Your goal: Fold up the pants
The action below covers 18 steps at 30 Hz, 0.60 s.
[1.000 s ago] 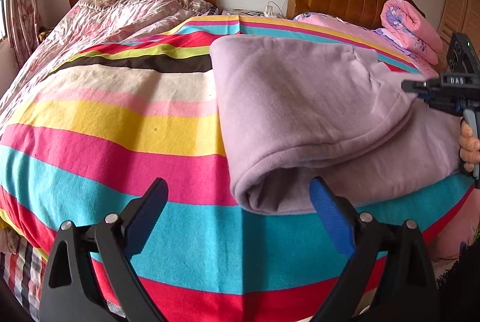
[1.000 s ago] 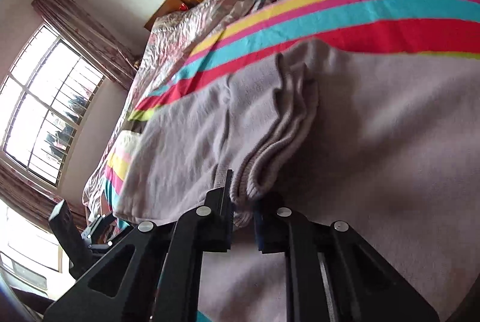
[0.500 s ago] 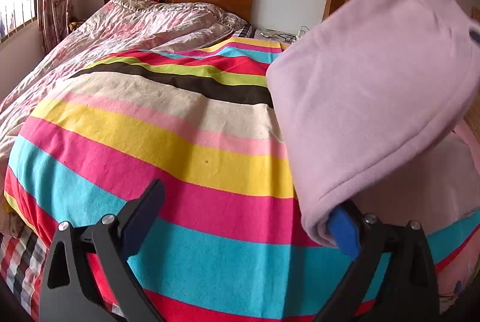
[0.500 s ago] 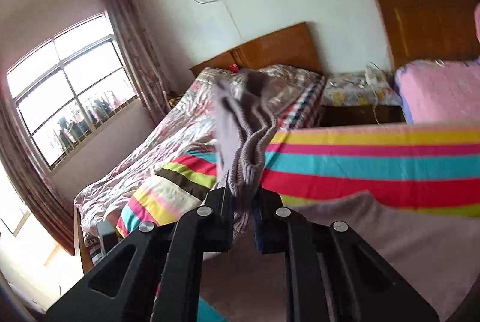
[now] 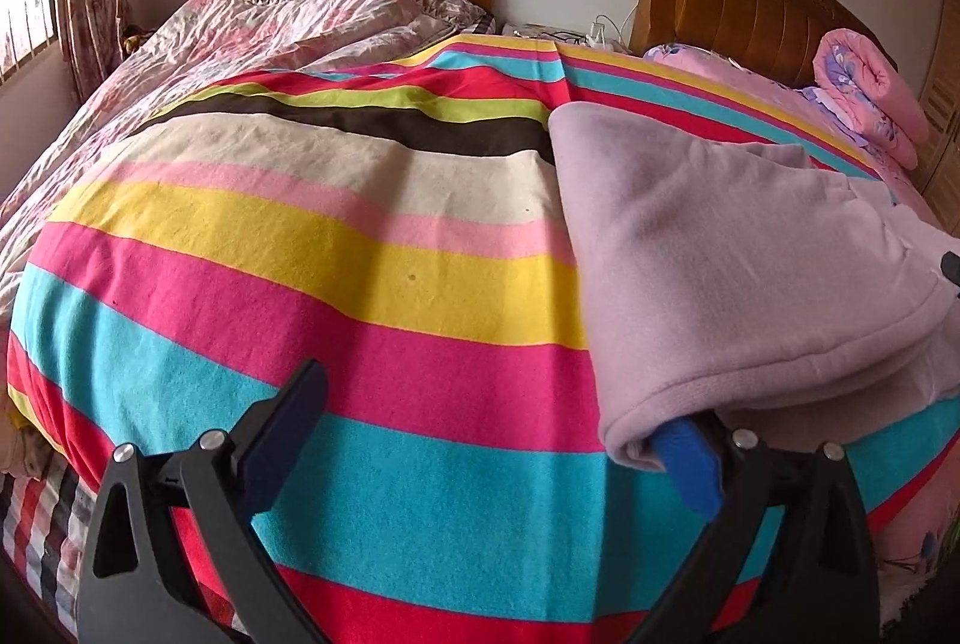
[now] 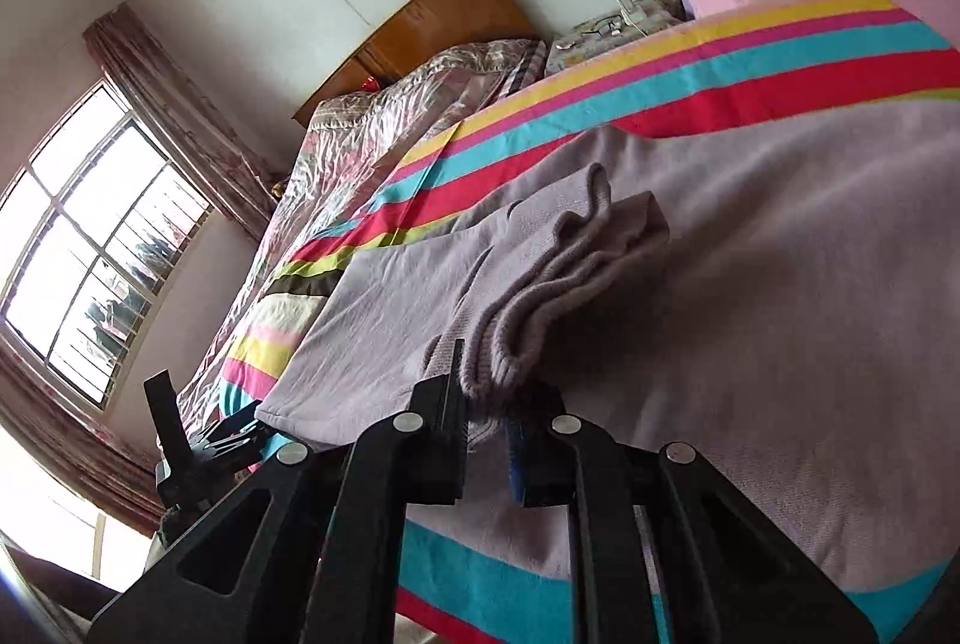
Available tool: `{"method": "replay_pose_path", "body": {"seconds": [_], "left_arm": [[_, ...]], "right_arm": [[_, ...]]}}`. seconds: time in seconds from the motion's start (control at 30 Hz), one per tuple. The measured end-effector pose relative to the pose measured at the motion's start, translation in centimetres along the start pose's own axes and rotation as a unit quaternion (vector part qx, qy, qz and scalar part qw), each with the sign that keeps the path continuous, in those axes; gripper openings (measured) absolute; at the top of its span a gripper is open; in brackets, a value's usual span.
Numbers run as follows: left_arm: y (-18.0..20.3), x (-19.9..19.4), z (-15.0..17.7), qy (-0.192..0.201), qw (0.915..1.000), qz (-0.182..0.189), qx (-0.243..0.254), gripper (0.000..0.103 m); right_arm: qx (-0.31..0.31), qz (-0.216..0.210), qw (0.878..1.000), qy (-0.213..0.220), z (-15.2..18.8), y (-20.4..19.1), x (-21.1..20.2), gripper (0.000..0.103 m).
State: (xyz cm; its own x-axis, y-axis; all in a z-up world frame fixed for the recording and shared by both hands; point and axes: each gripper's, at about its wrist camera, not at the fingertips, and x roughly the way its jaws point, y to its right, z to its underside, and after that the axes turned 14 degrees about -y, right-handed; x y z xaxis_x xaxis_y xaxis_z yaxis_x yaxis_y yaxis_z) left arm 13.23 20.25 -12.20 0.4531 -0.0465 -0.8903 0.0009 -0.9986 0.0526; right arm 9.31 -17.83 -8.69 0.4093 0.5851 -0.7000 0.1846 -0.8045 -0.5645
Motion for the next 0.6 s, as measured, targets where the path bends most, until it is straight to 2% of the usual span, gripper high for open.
{"method": "replay_pose_path", "body": {"seconds": [0.13, 0.17, 0.27, 0.37, 0.4, 0.43, 0.47, 0.53, 0.6], "left_arm": [[0.1, 1.2, 0.4, -0.015, 0.9999, 0.001, -0.002, 0.102], [0.2, 1.3, 0.5, -0.017, 0.9999, -0.002, -0.001, 0.102], [0.1, 1.1, 0.7, -0.022, 0.9998, 0.000, -0.001, 0.102], [0.3, -0.3, 1.6, -0.027, 0.9989, -0.019, 0.032, 0.101], [0.1, -1.0, 2.1, -0.028, 0.9984, -0.027, 0.040, 0.101], [-0.4, -2.1, 2.5, -0.022, 0.9985, -0.030, 0.040, 0.101], [-0.9, -3.4, 2.6, -0.011, 0.9991, -0.025, 0.032, 0.101], [-1.6, -6.4, 1.6, 0.026, 0.9996, -0.002, 0.009, 0.101], [-0.6, -9.0, -0.7, 0.080, 0.9963, 0.028, 0.012, 0.101]], "right_arm": [[0.048, 0.013, 0.997, -0.056, 1.9, 3.7, 4.0, 0.011], [0.053, -0.004, 0.998, -0.041, 2.4, 4.2, 3.9, 0.011], [0.034, 0.008, 0.999, -0.040, 1.9, 3.4, 3.5, 0.012], [0.014, 0.033, 0.998, -0.059, 2.0, 2.8, 3.2, 0.019], [0.009, 0.040, 0.998, -0.057, 2.1, 2.6, 2.5, 0.028], [0.005, 0.054, 0.997, -0.047, 2.3, 2.5, 1.4, 0.032], [-0.001, 0.075, 0.997, -0.031, 2.3, 2.5, 0.3, 0.041], [-0.025, 0.139, 0.990, 0.004, 1.6, 1.8, -2.0, 0.043], [-0.071, 0.178, 0.981, 0.021, 0.1, 0.6, -2.6, 0.043]]}}
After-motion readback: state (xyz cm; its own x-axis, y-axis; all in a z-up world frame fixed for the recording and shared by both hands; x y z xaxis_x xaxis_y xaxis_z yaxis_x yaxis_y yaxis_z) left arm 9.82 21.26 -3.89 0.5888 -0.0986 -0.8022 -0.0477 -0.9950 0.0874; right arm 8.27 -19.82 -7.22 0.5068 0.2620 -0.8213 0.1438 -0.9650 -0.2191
